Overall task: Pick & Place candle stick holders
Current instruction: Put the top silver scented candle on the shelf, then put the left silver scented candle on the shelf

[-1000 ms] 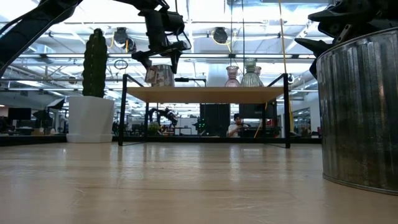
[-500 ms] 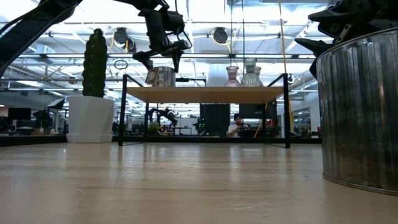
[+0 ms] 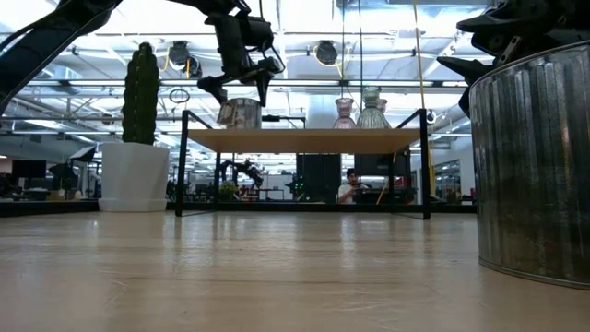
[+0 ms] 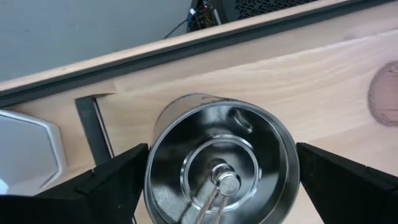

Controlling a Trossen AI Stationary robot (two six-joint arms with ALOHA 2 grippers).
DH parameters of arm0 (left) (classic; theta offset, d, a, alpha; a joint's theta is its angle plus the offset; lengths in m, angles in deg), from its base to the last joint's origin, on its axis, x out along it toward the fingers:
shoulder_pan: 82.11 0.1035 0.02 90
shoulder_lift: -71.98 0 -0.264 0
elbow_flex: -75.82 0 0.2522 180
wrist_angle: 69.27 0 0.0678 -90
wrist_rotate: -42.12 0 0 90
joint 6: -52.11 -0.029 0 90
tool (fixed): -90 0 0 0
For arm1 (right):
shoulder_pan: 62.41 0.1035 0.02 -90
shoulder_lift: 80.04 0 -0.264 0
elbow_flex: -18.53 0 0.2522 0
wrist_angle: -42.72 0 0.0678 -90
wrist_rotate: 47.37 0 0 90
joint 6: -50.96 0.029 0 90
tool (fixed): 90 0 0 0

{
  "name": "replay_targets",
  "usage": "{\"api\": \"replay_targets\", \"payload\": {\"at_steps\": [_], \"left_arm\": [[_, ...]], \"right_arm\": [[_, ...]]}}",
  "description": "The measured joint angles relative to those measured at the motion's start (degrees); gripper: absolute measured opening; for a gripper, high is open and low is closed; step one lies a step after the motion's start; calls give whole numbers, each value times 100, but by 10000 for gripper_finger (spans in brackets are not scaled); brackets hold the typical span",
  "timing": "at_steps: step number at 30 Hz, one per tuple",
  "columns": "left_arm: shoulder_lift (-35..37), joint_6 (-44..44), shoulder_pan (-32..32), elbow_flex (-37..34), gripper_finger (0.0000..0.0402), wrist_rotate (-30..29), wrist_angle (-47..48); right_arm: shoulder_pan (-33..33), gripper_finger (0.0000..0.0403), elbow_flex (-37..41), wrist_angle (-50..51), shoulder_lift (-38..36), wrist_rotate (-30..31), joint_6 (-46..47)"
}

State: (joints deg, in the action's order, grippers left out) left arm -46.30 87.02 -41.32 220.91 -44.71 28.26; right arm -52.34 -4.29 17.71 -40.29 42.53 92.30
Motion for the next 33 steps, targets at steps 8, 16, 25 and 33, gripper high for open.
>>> {"api": "replay_targets", "payload": {"at_steps": [8, 16, 25, 33], "left_arm": [[0, -17, 124, 0, 390, 467, 17], [0, -2, 227, 0, 397, 787, 40], [10, -89, 252, 0, 397, 820, 182], [205, -142, 352, 0, 397, 756, 228]], "right_arm": [[-1, 166, 0, -1, 0, 0, 0], [-1, 167, 0, -1, 2, -2, 2], [0, 166, 0, -1, 0, -1, 2], [1, 166, 0, -1, 2, 0, 2]]}}
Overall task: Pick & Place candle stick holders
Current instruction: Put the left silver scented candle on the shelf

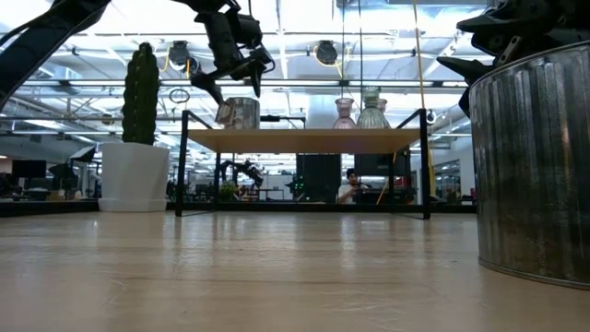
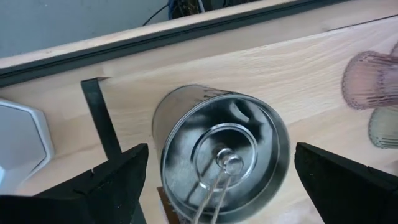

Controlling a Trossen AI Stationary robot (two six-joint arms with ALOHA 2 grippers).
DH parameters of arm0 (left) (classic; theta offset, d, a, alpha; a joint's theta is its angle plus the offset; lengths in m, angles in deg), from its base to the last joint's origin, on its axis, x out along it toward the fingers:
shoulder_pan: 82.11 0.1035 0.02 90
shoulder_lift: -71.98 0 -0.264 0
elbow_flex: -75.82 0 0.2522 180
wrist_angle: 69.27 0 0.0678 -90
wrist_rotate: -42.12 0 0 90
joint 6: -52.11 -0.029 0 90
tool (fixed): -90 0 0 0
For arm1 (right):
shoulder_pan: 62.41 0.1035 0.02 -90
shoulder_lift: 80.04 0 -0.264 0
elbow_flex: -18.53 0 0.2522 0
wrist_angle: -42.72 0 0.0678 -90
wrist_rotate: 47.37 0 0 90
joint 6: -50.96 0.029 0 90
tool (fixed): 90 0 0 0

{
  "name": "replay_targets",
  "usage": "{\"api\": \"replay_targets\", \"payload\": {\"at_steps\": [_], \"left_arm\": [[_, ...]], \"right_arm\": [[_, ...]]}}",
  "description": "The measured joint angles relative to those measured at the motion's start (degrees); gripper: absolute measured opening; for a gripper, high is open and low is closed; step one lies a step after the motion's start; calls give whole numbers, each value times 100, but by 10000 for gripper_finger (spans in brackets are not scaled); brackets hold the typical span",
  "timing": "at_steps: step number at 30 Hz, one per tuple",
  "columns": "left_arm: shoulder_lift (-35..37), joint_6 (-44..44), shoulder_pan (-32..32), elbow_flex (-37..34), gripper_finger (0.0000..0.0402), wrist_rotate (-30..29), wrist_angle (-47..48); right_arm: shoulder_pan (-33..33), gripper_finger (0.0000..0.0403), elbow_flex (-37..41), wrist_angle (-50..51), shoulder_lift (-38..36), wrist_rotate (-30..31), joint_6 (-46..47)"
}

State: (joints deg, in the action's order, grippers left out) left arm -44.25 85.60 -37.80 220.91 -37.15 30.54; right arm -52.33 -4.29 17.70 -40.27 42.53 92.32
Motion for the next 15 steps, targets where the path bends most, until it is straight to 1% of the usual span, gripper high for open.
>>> {"api": "replay_targets", "payload": {"at_steps": [10, 15], "left_arm": [[234, 28, 3, 0, 397, -15, -6], [628, 88, -83, 0, 397, 217, -21]], "right_arm": [[0, 166, 0, -1, -2, 0, 0], [0, 166, 0, -2, -2, -15, 0]]}}
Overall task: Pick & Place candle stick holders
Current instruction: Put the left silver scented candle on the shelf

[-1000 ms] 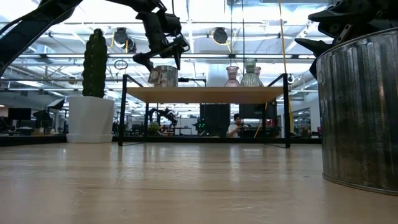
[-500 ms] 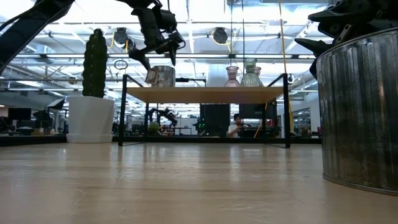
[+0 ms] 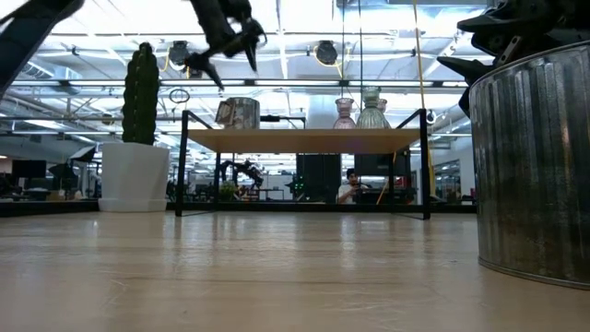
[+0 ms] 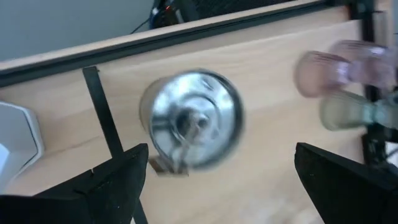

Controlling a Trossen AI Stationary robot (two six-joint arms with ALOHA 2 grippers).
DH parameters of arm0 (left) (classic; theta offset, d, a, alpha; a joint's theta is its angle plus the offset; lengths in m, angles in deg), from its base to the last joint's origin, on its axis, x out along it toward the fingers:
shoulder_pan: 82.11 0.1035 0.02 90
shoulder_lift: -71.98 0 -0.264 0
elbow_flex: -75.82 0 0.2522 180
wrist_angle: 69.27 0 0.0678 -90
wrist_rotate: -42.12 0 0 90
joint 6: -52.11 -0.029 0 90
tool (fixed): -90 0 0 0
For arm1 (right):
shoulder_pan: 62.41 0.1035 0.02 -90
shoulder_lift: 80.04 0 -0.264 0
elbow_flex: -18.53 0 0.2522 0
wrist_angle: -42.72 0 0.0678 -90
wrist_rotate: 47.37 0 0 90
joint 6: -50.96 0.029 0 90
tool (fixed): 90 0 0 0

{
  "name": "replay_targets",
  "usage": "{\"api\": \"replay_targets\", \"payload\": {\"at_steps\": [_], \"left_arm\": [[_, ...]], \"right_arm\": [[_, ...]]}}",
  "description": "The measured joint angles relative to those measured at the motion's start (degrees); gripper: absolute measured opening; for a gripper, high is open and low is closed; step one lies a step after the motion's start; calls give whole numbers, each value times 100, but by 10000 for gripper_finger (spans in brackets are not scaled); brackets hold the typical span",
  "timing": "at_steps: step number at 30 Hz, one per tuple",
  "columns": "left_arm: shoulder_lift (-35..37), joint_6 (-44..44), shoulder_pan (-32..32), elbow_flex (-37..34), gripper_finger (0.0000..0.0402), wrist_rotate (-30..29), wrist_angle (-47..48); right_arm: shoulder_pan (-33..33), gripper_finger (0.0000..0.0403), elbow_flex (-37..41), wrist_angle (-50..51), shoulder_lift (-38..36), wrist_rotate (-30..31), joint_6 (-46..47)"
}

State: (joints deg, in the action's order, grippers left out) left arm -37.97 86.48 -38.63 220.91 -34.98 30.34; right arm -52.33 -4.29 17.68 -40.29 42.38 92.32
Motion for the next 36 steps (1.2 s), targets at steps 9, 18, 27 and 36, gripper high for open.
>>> {"api": "replay_targets", "payload": {"at_steps": [9, 18, 27, 36], "left_arm": [[903, -82, -1488, 0, 397, -935, -48], [1067, 91, -3805, 0, 397, -2323, -247], [602, 191, -5311, 2, 397, -2675, -1526], [-134, -167, -5902, 2, 397, -2603, -2837]], "right_arm": [[9, 166, 0, -1, 2, -396, 0], [9, 166, 0, -44, 2, -1062, 132], [11, 166, 0, -43, 2, -1479, 167], [11, 166, 0, -38, 1, -1508, 151]]}}
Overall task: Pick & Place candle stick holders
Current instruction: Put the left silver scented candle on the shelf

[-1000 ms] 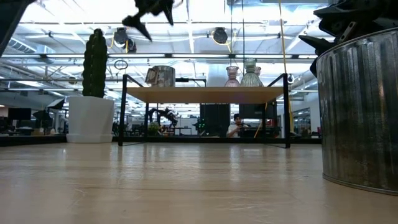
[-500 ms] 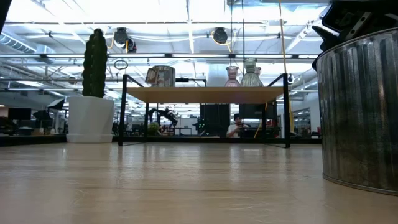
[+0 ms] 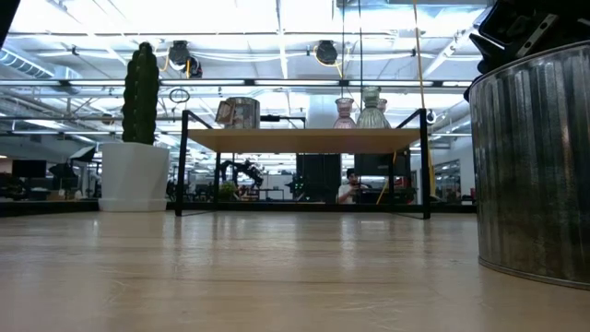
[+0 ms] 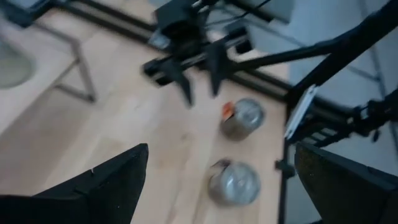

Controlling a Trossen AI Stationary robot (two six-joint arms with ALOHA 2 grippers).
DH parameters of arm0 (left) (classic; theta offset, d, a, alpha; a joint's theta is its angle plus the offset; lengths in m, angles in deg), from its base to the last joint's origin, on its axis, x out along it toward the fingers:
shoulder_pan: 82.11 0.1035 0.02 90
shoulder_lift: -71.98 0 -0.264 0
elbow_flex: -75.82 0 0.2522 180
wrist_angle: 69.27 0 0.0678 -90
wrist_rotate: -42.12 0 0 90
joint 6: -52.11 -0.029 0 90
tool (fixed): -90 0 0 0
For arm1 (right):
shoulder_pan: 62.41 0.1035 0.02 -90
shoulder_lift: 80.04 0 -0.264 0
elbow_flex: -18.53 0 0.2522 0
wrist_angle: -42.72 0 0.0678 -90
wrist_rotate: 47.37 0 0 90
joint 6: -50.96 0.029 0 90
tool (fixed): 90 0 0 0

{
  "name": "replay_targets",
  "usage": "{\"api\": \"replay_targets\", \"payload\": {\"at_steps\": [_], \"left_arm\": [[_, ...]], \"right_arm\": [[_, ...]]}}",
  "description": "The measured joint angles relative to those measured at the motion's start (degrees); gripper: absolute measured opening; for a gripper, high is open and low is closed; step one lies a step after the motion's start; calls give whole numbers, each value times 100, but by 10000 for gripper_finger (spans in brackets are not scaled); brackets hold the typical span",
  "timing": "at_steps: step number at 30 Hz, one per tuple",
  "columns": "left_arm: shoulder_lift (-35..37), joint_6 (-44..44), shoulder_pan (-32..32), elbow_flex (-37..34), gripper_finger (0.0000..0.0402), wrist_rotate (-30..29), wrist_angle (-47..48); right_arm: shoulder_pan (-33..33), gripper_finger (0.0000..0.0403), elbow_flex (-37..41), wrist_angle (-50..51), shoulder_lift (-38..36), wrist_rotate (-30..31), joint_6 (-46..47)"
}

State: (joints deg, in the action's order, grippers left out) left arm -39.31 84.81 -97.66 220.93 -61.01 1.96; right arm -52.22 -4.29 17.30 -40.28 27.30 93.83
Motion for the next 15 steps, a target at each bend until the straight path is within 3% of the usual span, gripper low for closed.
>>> {"api": "replay_targets", "payload": {"at_steps": [8, 15], "left_arm": [[-574, 147, -74, 0, 397, 16, -1373], [-854, 1351, -21, 0, 397, -238, -602]], "right_arm": [[0, 166, 0, 4, 1, -9, -2], [0, 167, 0, 48, 0, -9, -2]]}}
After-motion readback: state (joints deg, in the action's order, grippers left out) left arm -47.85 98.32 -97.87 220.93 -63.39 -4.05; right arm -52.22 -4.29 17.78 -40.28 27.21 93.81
